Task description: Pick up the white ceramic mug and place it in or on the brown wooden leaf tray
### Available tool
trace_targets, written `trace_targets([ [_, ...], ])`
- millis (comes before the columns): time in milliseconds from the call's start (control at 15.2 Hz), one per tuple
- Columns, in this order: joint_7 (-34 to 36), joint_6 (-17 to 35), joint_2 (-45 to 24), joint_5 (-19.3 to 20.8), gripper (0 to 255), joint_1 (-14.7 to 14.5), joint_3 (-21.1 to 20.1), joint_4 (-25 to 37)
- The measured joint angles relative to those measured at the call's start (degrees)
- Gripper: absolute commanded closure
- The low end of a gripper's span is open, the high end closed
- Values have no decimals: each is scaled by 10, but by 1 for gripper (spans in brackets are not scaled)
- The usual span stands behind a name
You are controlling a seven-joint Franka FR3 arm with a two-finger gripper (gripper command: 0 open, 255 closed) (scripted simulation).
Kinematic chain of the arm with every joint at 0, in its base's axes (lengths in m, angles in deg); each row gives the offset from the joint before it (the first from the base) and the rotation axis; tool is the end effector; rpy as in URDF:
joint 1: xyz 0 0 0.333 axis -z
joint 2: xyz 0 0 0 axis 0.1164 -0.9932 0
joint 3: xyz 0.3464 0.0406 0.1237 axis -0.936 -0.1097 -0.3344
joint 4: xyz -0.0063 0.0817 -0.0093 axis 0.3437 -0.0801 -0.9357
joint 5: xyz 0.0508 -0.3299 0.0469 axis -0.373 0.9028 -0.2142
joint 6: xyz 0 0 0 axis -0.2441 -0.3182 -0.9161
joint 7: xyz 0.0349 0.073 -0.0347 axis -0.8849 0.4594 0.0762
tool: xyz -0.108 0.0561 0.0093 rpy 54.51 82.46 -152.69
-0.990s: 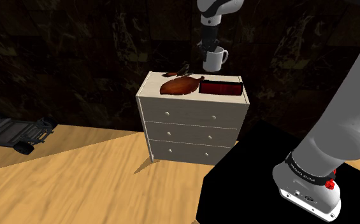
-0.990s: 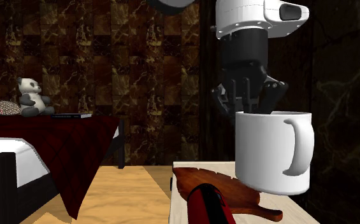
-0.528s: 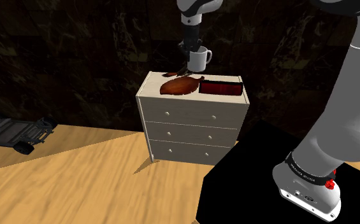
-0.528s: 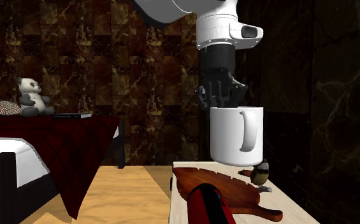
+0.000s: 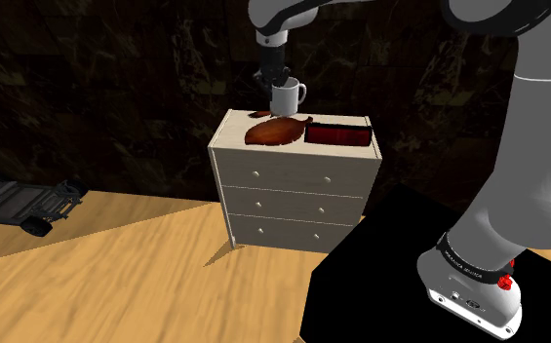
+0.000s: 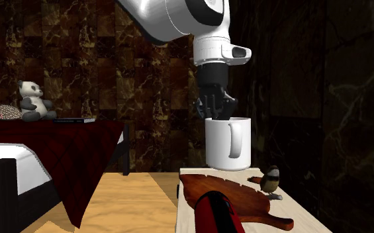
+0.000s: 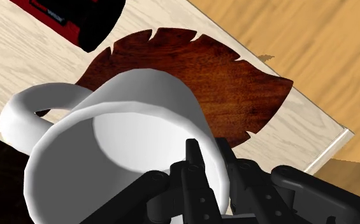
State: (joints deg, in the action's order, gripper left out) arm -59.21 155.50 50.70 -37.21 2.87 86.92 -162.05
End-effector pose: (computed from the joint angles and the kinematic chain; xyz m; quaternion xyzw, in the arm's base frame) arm 0.6292 0.0067 0.4966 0.9929 -0.1175 0.0161 0.0075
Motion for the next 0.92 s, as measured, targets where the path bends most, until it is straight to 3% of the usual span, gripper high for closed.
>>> trace_targets([
  [924, 0, 85, -27, -2, 255, 0, -1, -58],
])
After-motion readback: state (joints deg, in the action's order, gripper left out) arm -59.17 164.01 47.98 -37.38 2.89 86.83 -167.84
